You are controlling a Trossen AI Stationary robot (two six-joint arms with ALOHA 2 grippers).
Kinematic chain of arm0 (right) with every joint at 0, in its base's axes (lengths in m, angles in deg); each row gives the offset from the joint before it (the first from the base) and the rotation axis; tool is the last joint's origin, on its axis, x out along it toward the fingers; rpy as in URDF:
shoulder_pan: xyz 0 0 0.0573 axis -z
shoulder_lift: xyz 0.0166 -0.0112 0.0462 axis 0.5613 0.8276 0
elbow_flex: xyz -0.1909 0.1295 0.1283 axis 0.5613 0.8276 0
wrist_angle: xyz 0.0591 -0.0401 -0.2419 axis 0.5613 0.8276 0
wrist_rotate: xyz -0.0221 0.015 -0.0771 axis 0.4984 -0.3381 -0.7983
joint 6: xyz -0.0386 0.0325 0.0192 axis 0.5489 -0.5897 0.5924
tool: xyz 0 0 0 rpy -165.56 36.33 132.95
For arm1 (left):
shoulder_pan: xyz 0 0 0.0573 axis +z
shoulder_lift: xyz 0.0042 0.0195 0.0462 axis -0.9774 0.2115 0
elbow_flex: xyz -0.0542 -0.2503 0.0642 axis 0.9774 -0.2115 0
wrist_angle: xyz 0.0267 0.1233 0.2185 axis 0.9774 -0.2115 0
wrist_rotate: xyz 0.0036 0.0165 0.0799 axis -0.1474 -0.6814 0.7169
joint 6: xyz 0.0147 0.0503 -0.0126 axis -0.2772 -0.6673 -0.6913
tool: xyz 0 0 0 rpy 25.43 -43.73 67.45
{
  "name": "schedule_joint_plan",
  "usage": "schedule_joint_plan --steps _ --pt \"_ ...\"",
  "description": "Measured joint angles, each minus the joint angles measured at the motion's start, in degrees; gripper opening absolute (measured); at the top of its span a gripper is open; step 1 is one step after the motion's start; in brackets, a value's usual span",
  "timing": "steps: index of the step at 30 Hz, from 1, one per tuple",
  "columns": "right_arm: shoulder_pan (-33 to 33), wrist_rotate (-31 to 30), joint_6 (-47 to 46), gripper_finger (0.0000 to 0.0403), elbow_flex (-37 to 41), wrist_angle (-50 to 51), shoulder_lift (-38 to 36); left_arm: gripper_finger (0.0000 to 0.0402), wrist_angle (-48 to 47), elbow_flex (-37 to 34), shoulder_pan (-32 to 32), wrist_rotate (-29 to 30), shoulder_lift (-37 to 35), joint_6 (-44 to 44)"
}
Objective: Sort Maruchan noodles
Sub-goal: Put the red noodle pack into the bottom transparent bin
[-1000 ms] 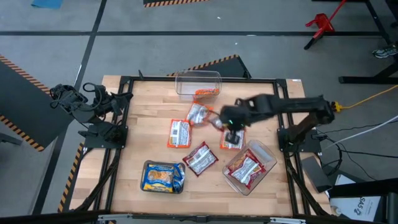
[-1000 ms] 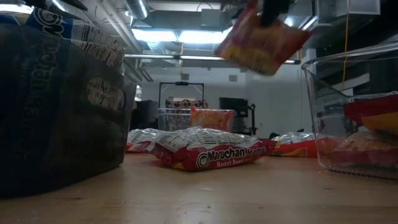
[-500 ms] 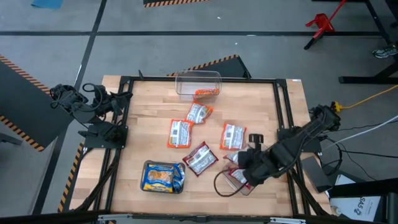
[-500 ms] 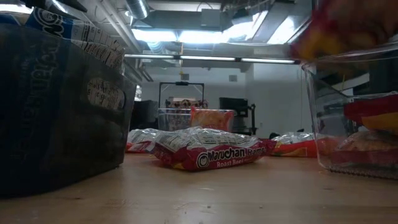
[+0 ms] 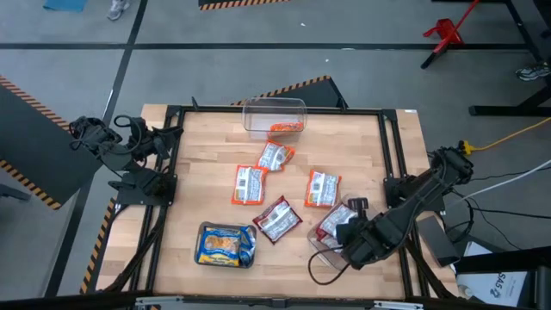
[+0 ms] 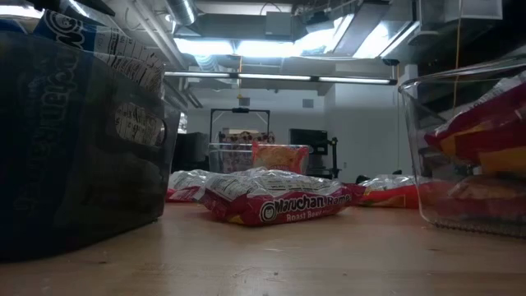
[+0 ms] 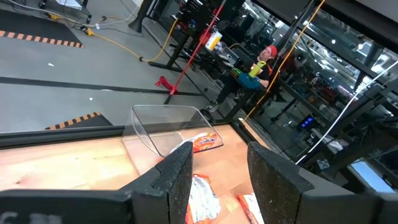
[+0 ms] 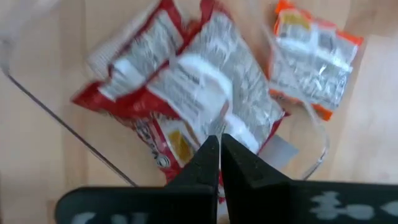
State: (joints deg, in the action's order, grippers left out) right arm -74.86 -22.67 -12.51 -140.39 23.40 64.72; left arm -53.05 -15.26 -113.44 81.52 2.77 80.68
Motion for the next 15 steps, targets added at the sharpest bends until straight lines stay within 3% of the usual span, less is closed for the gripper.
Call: schedule_joint_plan --steps 3,9,12,15 --pt "0.29 -0.87 -0.66 0.0003 -2.79 -0.45 -0.40 0.0147 0.01 0.00 0.00 -0.01 0.01 0.02" --pt "5.53 -10.29 0.34 0.0019 -11.14 -2.89 -0.48 0.0147 0.24 -0.01 0.02 -0.02 0.01 0.33" --pt "10.19 -13.07 2.06 0.0061 -13.58 -5.76 -0.48 0.0147 0.24 -0.01 0.01 -0.98 0.01 0.37" --pt "15.53 -11.29 1.98 0.0126 -13.76 -10.41 -0.45 0.0147 0.24 0.01 0.01 -3.00 0.01 0.19"
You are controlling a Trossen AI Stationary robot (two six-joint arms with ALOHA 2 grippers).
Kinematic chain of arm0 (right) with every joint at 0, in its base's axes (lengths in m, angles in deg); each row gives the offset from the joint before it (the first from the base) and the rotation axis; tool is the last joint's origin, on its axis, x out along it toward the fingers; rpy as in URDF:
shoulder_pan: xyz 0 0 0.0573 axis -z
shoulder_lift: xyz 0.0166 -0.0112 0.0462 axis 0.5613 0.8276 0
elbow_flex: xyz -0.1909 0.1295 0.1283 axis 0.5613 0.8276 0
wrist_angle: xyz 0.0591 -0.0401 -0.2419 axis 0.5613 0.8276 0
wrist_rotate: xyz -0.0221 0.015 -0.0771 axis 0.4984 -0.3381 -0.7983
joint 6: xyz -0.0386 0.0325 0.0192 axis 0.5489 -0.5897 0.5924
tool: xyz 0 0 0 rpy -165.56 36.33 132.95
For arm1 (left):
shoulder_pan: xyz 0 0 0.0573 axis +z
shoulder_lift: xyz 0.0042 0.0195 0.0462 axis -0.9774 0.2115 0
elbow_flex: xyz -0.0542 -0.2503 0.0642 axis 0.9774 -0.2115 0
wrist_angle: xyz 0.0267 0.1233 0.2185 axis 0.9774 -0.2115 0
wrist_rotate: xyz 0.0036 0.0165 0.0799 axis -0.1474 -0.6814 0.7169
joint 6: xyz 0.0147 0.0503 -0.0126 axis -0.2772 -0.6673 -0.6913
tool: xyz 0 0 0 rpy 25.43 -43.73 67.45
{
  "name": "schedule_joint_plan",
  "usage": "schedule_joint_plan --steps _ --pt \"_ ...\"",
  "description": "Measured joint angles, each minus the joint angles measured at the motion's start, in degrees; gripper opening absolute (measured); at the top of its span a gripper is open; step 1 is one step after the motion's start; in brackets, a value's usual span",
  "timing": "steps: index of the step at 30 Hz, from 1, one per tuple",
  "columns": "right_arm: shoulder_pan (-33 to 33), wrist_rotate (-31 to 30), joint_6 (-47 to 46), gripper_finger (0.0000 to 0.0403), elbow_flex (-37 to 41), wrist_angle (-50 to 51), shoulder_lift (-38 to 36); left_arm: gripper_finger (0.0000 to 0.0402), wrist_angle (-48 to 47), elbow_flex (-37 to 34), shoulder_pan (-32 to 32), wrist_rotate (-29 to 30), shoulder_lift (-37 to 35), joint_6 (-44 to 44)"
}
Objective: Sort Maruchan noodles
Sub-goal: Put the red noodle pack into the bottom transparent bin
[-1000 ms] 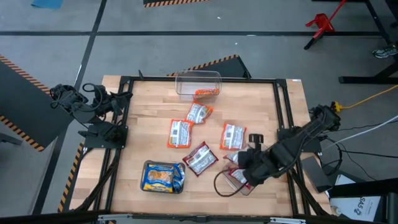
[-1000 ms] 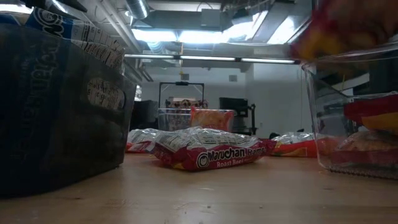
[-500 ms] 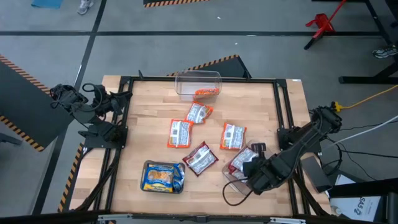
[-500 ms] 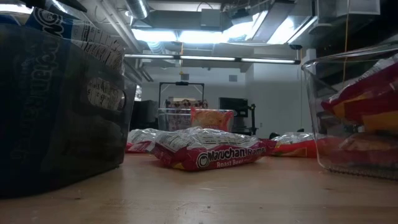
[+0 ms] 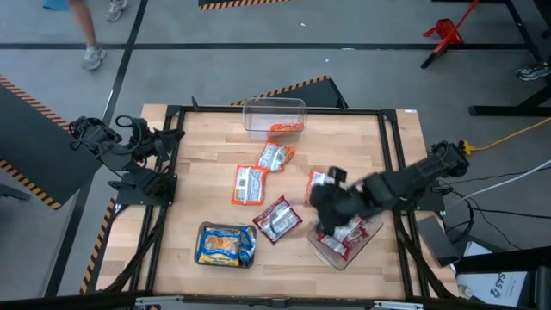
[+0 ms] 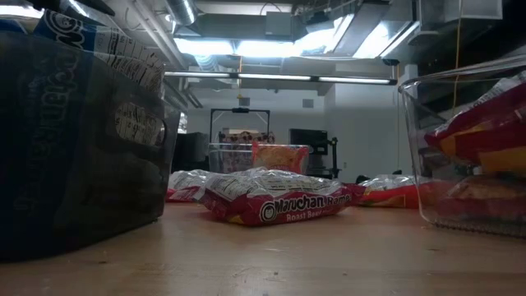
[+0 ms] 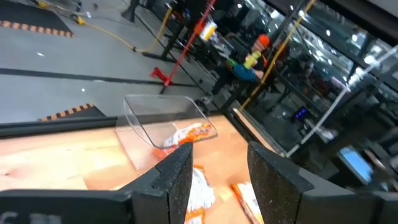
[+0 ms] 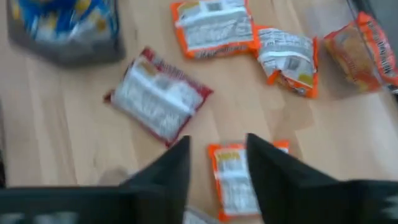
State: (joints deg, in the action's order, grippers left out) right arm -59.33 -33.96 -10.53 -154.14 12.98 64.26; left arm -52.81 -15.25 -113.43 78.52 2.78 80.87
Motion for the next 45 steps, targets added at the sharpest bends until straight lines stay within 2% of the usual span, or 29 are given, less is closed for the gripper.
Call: schedule_joint_plan --steps 4,7,11,14,17,27,29,32,34,41,42,43,45 --pt "5.85 6.58 -0.04 0.0228 2.90 -8.01 0.84 0.0147 -0.40 -0.02 0.00 -2.65 0.00 -0.25" --pt "8.88 9.22 -0.55 0.0295 6.79 -14.46 3.20 0.0147 -1.08 -0.01 -0.01 -3.38 0.00 -0.45" --pt "11.53 11.90 -2.98 0.0350 11.43 -22.90 7.98 0.0147 -1.71 0.01 0.00 -4.71 0.00 -0.39" --pt "12.83 12.27 -4.61 0.0367 13.06 -27.30 12.44 0.0147 -2.51 0.01 -0.01 -5.16 -0.01 -0.38" --pt "14.14 13.68 -7.42 0.0371 13.27 -27.60 16.65 0.0147 -2.65 0.00 0.00 -5.19 0.00 -0.37" --pt "15.18 28.05 -11.16 0.0370 12.93 -35.61 25.72 0.0147 -3.61 0.01 0.00 -6.92 0.00 -0.21" --pt "15.20 29.23 -11.24 0.0357 12.89 -35.79 26.10 0.0147 -3.58 0.00 -0.01 -6.92 0.00 -0.21" --pt "15.12 28.76 -11.21 0.0310 12.91 -36.09 26.18 0.0147 -3.57 0.00 0.00 -6.90 0.00 -0.20" --pt "15.21 28.55 -11.15 0.0260 12.92 -36.03 26.06 0.0147 -3.54 0.00 -0.01 -6.86 0.00 -0.17" --pt "15.89 30.08 -10.19 0.0046 13.03 -35.26 26.04 0.0147 -3.54 -0.01 0.00 -6.68 0.00 -0.13" --pt "16.05 30.22 -9.94 0.0026 13.03 -35.22 26.05 0.0147 -3.54 0.00 -0.01 -6.54 -0.01 -0.13" --pt "16.31 30.26 -9.45 0.0014 12.96 -35.13 26.05 0.0147 -3.53 -0.01 -0.01 -6.37 0.00 -0.12" --pt "16.32 30.47 -9.06 0.0017 11.95 -33.92 26.20 0.0147 -3.50 0.00 0.00 -6.05 0.00 -0.06"
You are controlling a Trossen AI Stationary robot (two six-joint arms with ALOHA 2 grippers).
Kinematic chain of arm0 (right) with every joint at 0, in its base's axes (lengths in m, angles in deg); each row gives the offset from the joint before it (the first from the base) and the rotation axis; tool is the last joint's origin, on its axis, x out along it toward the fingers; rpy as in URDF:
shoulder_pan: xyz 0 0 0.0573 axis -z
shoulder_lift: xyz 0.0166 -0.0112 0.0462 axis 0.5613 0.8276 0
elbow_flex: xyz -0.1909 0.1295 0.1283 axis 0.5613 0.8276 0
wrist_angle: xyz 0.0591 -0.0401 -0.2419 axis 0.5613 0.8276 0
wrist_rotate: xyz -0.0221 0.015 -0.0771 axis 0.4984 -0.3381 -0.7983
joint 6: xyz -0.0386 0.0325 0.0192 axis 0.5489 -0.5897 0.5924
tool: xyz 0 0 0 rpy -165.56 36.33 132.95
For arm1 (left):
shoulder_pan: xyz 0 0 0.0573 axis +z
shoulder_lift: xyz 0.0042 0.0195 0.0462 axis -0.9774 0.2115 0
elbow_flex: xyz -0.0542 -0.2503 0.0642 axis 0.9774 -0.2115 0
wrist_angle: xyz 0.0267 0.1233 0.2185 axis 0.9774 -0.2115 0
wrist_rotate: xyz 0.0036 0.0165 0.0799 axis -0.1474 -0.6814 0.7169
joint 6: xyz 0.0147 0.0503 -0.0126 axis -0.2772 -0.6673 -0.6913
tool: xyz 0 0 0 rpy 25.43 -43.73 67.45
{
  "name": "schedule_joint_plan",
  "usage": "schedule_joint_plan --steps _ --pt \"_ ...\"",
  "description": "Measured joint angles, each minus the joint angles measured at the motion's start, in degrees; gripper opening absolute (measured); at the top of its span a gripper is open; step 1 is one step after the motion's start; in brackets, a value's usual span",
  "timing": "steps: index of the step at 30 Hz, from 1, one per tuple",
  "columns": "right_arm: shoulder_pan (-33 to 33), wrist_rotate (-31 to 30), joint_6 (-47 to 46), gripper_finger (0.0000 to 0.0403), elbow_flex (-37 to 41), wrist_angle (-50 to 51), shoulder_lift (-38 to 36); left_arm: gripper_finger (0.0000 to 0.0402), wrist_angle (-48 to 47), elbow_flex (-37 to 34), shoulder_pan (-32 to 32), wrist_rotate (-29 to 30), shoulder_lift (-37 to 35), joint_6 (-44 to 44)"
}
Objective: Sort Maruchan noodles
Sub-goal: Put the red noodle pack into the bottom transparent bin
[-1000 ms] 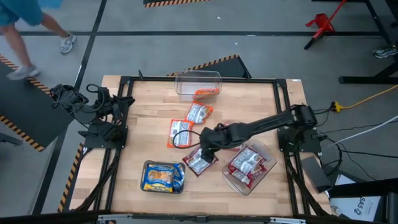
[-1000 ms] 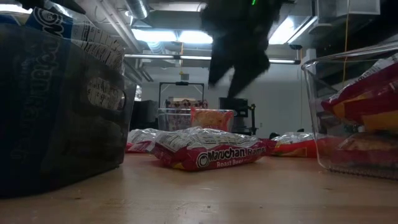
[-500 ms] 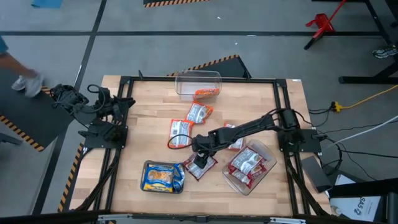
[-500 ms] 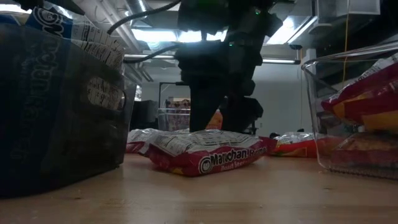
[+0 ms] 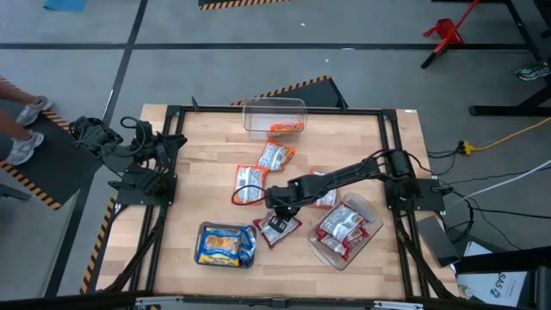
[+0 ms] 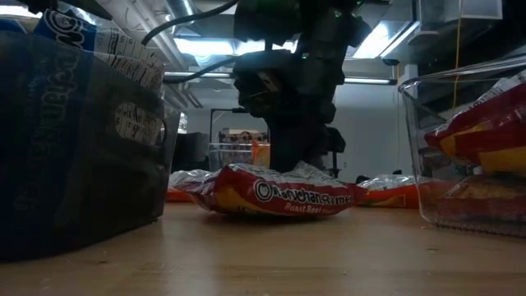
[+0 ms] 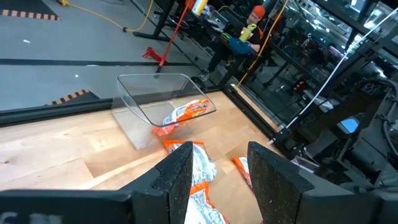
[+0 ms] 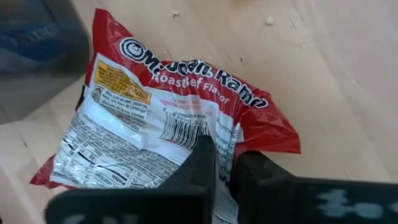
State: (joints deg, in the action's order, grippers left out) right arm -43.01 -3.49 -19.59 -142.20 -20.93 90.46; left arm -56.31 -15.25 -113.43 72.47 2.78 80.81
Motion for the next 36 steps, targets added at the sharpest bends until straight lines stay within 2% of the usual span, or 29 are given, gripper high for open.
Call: schedule_joint_plan --steps 6,12,19,23,30,36 --pt "0.00 -3.79 3.72 0.0005 -5.75 8.82 -0.47 0.0147 0.03 -0.01 0.00 0.03 0.00 0.05" --pt "1.08 -8.04 5.57 0.0002 -12.40 18.18 -4.06 0.0147 0.01 0.00 -0.01 0.16 -0.02 -0.13" --pt "0.66 -7.63 6.56 0.0001 -20.15 33.75 -9.53 0.0147 -0.11 -0.01 0.00 0.18 -0.02 -0.15" --pt "-1.12 -6.32 2.20 0.0001 -23.29 41.88 -13.46 0.0147 -0.13 -0.01 0.00 0.33 -0.02 -0.17" --pt "-7.82 -7.83 -9.29 0.0000 -23.56 55.24 -18.50 0.0147 -0.22 0.00 -0.01 1.52 -0.02 -0.17" --pt "-12.19 -5.00 -13.49 0.0000 -16.07 55.25 -21.06 0.0147 -0.38 -0.01 -0.01 3.01 -0.01 -0.15"
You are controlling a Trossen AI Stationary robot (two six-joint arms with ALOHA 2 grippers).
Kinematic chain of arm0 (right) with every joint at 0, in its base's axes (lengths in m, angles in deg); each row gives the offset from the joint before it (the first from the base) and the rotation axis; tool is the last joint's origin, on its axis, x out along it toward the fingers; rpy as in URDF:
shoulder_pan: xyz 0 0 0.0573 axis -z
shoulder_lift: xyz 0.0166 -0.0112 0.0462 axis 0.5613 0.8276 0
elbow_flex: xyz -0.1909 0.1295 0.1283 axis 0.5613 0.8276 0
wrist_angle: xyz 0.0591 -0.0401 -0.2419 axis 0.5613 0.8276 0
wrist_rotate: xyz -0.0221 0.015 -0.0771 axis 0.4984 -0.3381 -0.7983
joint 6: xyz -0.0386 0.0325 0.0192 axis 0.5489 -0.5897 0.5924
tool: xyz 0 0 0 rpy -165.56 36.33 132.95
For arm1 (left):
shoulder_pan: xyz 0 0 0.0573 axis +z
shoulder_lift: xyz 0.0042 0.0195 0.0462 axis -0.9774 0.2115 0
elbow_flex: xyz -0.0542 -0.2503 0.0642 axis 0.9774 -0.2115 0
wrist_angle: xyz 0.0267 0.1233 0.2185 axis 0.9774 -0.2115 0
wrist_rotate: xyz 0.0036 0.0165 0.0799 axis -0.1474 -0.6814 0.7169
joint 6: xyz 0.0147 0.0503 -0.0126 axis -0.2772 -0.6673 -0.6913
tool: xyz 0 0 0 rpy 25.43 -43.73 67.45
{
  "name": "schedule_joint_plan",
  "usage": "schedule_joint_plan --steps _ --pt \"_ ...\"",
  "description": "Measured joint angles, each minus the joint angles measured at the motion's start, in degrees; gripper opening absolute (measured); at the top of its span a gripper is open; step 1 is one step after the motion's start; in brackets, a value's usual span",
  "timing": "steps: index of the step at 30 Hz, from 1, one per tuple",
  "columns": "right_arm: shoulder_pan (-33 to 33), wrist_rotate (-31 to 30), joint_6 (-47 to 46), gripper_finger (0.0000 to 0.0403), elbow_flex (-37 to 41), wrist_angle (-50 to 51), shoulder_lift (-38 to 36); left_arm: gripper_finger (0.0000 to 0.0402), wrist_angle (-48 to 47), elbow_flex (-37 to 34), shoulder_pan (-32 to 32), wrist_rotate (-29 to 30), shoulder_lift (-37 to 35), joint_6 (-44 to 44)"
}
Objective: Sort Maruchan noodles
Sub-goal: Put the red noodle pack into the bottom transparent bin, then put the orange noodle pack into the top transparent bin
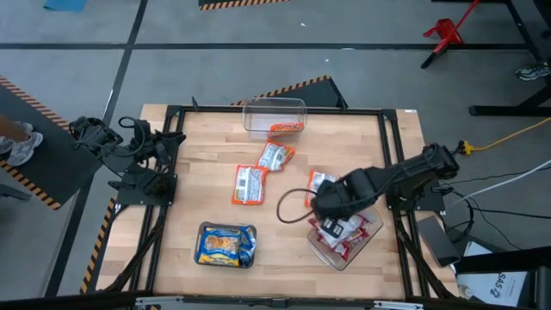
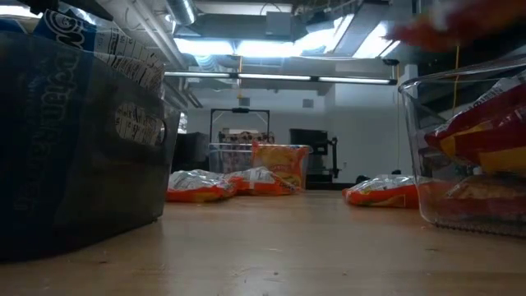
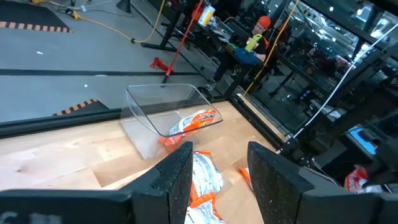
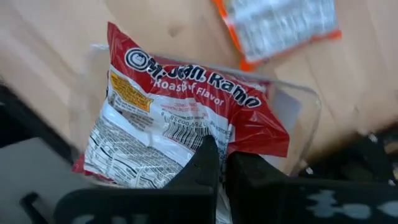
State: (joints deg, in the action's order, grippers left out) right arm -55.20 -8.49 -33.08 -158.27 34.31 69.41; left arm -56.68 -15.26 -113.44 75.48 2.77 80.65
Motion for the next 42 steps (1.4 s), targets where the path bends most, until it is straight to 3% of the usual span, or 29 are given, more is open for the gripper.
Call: schedule_joint_plan --steps 3,10,13,20,25,30,34,38,42 --pt "-2.00 0.40 -2.62 0.0000 6.16 -2.54 -2.11 0.0147 -0.01 0.00 0.00 0.02 0.01 -0.04" --pt "-3.51 6.78 -6.60 0.0000 23.97 -23.26 -9.76 0.0147 -0.45 -0.01 0.01 1.47 0.01 0.02" --pt "-4.11 5.66 -7.90 0.0009 29.45 -26.34 -11.47 0.0147 -0.45 -0.01 0.01 1.86 0.01 0.04" --pt "-4.01 5.45 -7.47 0.0094 36.30 -28.92 -11.98 0.0147 -0.45 0.00 0.01 3.11 -0.01 0.46" --pt "-4.05 5.20 -7.02 0.0167 35.71 -29.27 -11.60 0.0147 -0.45 0.01 0.01 3.60 -0.01 0.46" --pt "-4.07 4.62 -5.77 0.0199 29.53 -21.67 -12.04 0.0147 -0.45 0.00 0.00 4.66 -0.01 0.44" --pt "-4.11 -1.78 -4.43 0.0201 21.63 -13.43 -12.15 0.0147 -0.44 0.00 0.01 5.33 0.00 0.44" --pt "-3.19 -15.45 -4.31 0.0198 17.18 -10.19 -12.25 0.0147 -0.45 0.02 0.01 5.62 0.01 0.44" --pt "3.60 -16.77 -6.82 0.0204 18.88 -11.68 -12.19 0.0147 -0.43 0.02 0.01 6.06 -0.01 1.48"
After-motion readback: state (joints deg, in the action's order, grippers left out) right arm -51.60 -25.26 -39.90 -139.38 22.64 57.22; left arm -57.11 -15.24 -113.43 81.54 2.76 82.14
